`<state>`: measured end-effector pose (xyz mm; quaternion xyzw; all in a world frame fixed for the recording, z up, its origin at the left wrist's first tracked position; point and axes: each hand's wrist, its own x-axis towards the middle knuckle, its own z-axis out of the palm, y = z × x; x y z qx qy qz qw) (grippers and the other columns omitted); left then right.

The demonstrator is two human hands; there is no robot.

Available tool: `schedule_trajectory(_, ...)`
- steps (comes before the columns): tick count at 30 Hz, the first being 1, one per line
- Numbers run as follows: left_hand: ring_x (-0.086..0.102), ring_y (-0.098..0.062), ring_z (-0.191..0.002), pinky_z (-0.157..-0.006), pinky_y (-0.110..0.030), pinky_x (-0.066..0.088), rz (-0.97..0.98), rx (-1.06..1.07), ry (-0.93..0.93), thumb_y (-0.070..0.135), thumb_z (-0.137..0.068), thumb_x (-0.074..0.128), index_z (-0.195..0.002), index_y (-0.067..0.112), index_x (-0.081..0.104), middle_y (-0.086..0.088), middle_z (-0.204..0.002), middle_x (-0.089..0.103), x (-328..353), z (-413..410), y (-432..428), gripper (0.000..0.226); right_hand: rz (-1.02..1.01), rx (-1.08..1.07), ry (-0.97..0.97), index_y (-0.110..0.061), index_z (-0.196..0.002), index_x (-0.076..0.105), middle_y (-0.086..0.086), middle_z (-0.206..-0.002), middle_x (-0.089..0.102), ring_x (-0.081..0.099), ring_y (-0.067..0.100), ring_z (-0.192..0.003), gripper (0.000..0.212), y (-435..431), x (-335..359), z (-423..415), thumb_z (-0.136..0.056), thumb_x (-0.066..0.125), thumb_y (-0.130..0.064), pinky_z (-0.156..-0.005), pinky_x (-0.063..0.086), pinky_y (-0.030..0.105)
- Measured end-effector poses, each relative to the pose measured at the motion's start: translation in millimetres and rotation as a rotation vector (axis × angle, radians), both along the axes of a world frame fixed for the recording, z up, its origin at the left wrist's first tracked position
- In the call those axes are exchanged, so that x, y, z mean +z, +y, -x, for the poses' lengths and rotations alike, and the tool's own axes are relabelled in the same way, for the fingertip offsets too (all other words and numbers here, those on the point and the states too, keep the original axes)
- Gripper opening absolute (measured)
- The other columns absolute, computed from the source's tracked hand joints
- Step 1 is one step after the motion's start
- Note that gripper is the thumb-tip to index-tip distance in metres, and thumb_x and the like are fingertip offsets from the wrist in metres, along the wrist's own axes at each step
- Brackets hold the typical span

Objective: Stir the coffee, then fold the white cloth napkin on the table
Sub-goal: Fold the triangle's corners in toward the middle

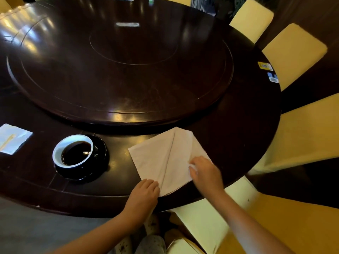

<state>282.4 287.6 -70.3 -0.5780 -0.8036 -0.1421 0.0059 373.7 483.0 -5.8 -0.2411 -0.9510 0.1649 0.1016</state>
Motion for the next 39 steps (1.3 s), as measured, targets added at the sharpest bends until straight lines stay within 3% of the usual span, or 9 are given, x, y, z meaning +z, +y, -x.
schedule_trajectory(2,0.067,-0.014,-0.081,-0.082,-0.028,0.052,-0.017,0.006,0.015,0.022,-0.055,0.08,-0.077,0.019,0.072,0.003,-0.087,0.072,-2,4,-18,0.024,0.025,0.057,0.005,-0.013,-0.081,0.062,0.004,-0.076,0.065,0.064,0.026,-0.07,0.008,-32,-11,-2,-0.074,0.063,-0.015,-0.055,0.05,0.03)
schedule_trajectory(5,0.065,-0.016,-0.086,-0.089,-0.028,0.038,-0.055,0.006,0.024,0.022,-0.071,0.052,-0.08,0.019,0.07,0.002,-0.091,0.071,-7,9,-43,0.02,0.144,0.072,-0.029,-0.012,-0.091,0.061,0.006,-0.089,0.064,0.061,0.024,-0.082,0.01,-72,-24,-2,-0.083,0.058,-0.017,-0.067,0.049,0.034)
schedule_trajectory(9,0.065,-0.018,-0.091,-0.087,-0.03,0.046,-0.08,0.045,0.002,0.019,-0.07,0.066,-0.083,0.02,0.069,0.001,-0.095,0.071,-11,12,-68,0.014,0.209,0.094,-0.067,-0.014,-0.097,0.058,0.005,-0.097,0.061,0.057,0.02,-0.087,0.015,-112,-36,0,-0.092,0.05,-0.024,-0.073,0.049,0.03)
schedule_trajectory(12,0.058,-0.018,-0.098,-0.088,-0.027,0.038,-0.095,0.06,-0.061,0.024,-0.078,0.049,-0.088,0.019,0.067,-0.001,-0.1,0.069,-15,11,-79,0.022,0.265,0.094,-0.105,-0.014,-0.098,0.056,0.004,-0.099,0.06,0.057,0.018,-0.087,0.016,-133,-41,3,-0.093,0.049,-0.027,-0.073,0.05,0.028)
schedule_trajectory(17,0.059,-0.015,-0.102,-0.086,-0.029,0.049,-0.089,0.146,-0.199,0.036,-0.081,0.047,-0.094,0.02,0.069,0.002,-0.104,0.069,-10,7,-86,0.03,0.295,0.07,-0.12,-0.014,-0.098,0.057,0.004,-0.099,0.059,0.057,0.017,-0.085,0.015,-149,-47,8,-0.093,0.052,-0.027,-0.073,0.053,0.03)
schedule_trajectory(22,0.059,-0.015,-0.099,-0.081,-0.029,0.052,-0.13,0.188,-0.308,0.034,-0.084,0.047,-0.098,0.016,0.068,-0.001,-0.103,0.067,-11,5,-88,0.031,0.356,0.039,-0.09,-0.015,-0.097,0.056,0.002,-0.098,0.057,0.055,0.013,-0.082,0.012,-154,-49,8,-0.091,0.056,-0.025,-0.072,0.053,0.027)
schedule_trajectory(26,0.051,-0.011,-0.099,-0.081,-0.025,0.049,-0.184,0.202,-0.334,0.031,-0.082,0.051,-0.099,0.014,0.066,-0.001,-0.103,0.065,-14,2,-91,0.029,0.418,0.036,-0.068,-0.014,-0.099,0.056,0.0,-0.101,0.054,0.052,0.009,-0.084,0.012,-160,-51,4,-0.09,0.058,-0.021,-0.072,0.047,0.017)
schedule_trajectory(31,0.049,-0.01,-0.101,-0.083,-0.027,0.05,-0.203,0.199,-0.334,0.033,-0.082,0.049,-0.101,0.012,0.066,-0.002,-0.104,0.065,-19,1,-93,0.032,0.47,0.023,-0.033,-0.013,-0.106,0.056,0.0,-0.106,0.055,0.055,0.01,-0.092,0.018,-162,-56,-1,-0.089,0.059,-0.018,-0.081,0.05,0.019)
schedule_trajectory(39,0.051,-0.008,-0.095,-0.081,-0.021,0.043,-0.2,0.148,-0.358,0.038,-0.077,0.063,-0.102,0.021,0.062,0.006,-0.099,0.062,-19,1,-90,0.03,0.419,0.034,-0.007,-0.013,-0.098,0.061,0.001,-0.098,0.059,0.052,0.008,-0.088,0.01,-162,-59,2,-0.09,0.056,-0.016,-0.075,0.046,0.015)
